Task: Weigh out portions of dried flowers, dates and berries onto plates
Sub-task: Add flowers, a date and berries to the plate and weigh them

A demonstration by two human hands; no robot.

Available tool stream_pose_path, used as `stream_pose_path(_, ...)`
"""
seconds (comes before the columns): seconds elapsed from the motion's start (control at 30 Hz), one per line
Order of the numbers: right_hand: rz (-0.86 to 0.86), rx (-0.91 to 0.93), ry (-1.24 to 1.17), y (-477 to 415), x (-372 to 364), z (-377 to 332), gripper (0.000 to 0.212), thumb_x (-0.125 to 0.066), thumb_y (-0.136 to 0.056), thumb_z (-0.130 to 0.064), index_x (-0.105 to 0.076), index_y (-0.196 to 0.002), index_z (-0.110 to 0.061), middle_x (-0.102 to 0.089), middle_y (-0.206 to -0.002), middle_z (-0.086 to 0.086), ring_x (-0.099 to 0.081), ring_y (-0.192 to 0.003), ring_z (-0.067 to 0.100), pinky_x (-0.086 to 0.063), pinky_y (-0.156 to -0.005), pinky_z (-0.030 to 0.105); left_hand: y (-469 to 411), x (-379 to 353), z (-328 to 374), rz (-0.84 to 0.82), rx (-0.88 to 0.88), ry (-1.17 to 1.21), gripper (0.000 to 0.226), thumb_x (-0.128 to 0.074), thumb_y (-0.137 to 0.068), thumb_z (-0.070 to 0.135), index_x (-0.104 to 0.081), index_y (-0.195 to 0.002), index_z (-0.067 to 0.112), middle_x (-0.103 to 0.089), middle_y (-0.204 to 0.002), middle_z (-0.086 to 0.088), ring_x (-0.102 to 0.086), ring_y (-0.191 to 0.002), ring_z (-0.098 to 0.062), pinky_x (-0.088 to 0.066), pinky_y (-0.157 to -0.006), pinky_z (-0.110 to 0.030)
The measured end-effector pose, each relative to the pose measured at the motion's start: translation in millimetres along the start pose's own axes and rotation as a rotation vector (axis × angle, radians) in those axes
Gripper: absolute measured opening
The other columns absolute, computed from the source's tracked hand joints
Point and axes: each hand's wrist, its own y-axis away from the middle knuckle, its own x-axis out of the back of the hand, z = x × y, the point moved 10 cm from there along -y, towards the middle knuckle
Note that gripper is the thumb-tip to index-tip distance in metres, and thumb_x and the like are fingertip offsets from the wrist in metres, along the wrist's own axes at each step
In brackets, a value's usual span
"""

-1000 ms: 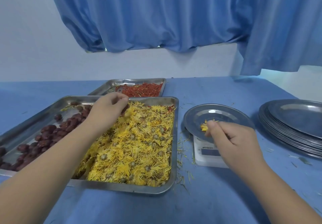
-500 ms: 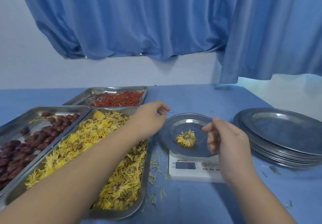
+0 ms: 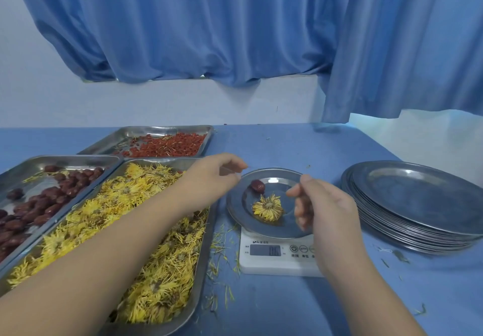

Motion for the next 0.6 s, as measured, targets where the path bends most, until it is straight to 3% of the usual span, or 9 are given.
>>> stream_pose_path(0.07,-0.014,0.095,0.062,6,-3,-13,0.032,-0.056,-0.092,-0.018,-0.069,-0.063,-0.014,-0.046,-0.047,-0.002,-0.038,-0.045,0.011,-0.032,-0.041,0.018,2,11,-8,0.002,0.013,-0.03,0.02,-0.058,-0.094,0.022,-0.065,-0.106,0.037,-0.065,-0.105,0.021,-0.058,-0.096,0.01,-0.044,-0.082,-0.016)
stream_pose_path(0.17,-0.09,0.284,0.183,23,-14,-34,0.022,-0.059,-0.091,-0.012,-0.07,-0.077,-0.024,-0.051,-0.052,-0.008,-0.045,-0.049,0.006,-0.038,-0.047,0.015,5,33,-23,0.001,0.029,-0.117,0.017,-0.058,-0.093,0.03,-0.063,-0.101,0.044,-0.065,-0.098,0.022,-0.058,-0.076,0.016,-0.043,-0.064,-0.014)
stream_pose_path(0.3,-0.23,0.26,0.27,12,-41,-42,0.022,-0.06,-0.091,-0.012,-0.069,-0.08,-0.029,-0.05,-0.053,-0.002,-0.047,-0.047,0.005,-0.04,-0.047,0.014,1,73,-49,0.02,0.084,-0.258,0.016,-0.058,-0.093,0.033,-0.062,-0.103,0.045,-0.067,-0.094,0.016,-0.062,-0.058,0.002,-0.043,-0.047,-0.015)
stream_pose_path(0.43,-0.371,0.283,0.484,-33,-79,-59,0.011,-0.059,-0.088,-0.031,-0.061,-0.094,-0.04,-0.056,-0.061,0.002,-0.057,-0.055,0.016,-0.05,-0.052,0.027,-20,120,-80,0.117,0.158,-0.335,0.015,-0.057,-0.094,0.029,-0.065,-0.106,0.035,-0.064,-0.103,0.017,-0.059,-0.08,0.003,-0.042,-0.061,-0.017)
stream_pose_path(0.53,-0.332,0.309,0.583,-70,-85,-58,0.019,-0.059,-0.086,-0.036,-0.055,-0.105,-0.04,-0.057,-0.068,-0.001,-0.061,-0.066,0.016,-0.051,-0.062,0.033,-40,148,-108,0.194,0.227,-0.341,0.015,-0.057,-0.094,0.023,-0.066,-0.106,0.027,-0.063,-0.106,0.009,-0.055,-0.079,-0.001,-0.039,-0.064,-0.02)
stream_pose_path(0.6,-0.309,0.297,0.665,-90,-80,-47,0.023,-0.06,-0.086,-0.037,-0.055,-0.108,-0.035,-0.057,-0.067,-0.003,-0.062,-0.068,0.012,-0.048,-0.064,0.029,-52,157,-125,0.213,0.267,-0.355,0.016,-0.057,-0.094,0.021,-0.066,-0.106,0.027,-0.062,-0.108,0.007,-0.056,-0.089,-0.009,-0.038,-0.073,-0.026)
